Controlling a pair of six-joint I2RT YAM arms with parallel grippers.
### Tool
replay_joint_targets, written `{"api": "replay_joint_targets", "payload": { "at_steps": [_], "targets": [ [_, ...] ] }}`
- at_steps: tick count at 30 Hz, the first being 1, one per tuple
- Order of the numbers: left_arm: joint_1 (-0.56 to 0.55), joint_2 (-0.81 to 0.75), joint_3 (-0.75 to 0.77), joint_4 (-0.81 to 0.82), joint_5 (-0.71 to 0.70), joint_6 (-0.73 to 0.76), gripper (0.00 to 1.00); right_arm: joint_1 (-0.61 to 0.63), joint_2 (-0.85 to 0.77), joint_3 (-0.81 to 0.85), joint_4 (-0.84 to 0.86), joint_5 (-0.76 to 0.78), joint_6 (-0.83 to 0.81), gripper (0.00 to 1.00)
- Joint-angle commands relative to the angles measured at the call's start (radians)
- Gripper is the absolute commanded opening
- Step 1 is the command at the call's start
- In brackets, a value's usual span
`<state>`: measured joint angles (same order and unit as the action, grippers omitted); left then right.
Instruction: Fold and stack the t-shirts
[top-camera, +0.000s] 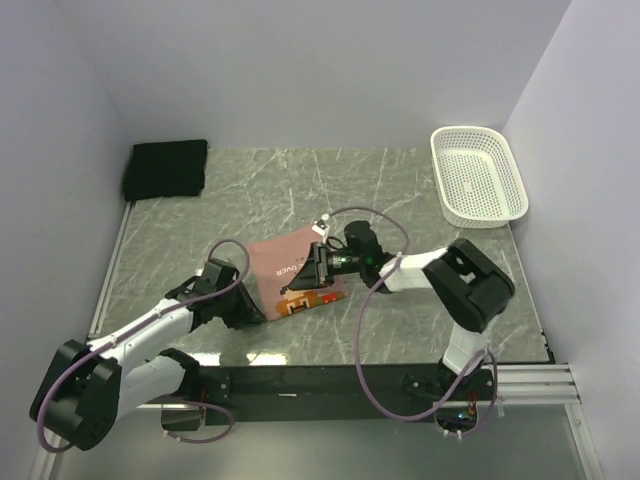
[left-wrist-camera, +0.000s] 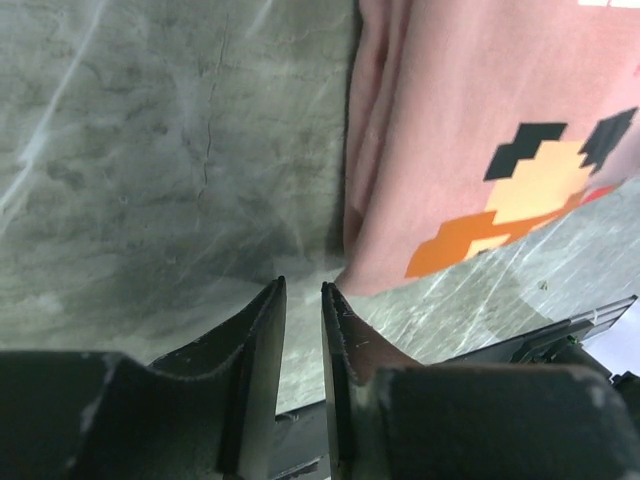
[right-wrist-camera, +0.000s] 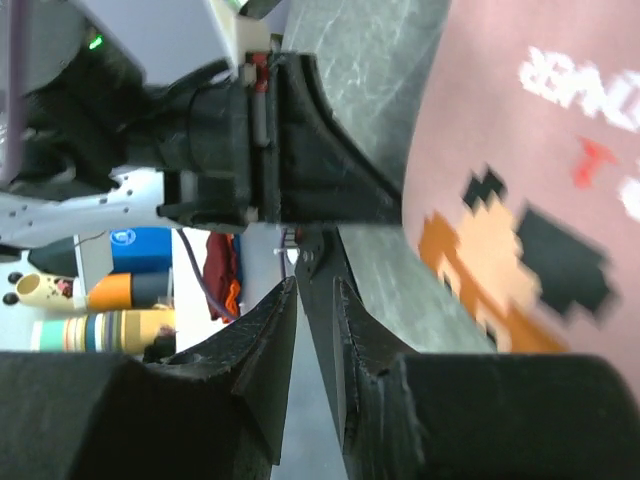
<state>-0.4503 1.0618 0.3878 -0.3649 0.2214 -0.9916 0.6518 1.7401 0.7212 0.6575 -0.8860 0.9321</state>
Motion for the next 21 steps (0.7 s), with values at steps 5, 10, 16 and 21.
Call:
{"api": "replay_joint_targets", "payload": {
  "at_steps": [5, 10, 16, 21],
  "targets": [
    [-0.001, -0.091, 0.045, -0.072, -0.025, -0.004, 0.28, 0.062, 0.301, 0.109, 0.064, 0.007, 0.063, 0.29],
    [-0.001, -0.109, 0.034, -0.062, -0.021, -0.041, 0.31, 0.052, 0.329, 0.118, -0.013, 0.002, 0.016, 0.29],
    [-0.001, -0.079, 0.031, -0.017, 0.002, -0.056, 0.46, -0.012, 0.083, 0.104, -0.237, 0.055, -0.144, 0.29],
    [-0.005, -0.03, 0.026, 0.024, 0.042, -0.053, 0.49, -0.124, -0.109, 0.006, -0.388, 0.125, -0.249, 0.31]
  ]
}}
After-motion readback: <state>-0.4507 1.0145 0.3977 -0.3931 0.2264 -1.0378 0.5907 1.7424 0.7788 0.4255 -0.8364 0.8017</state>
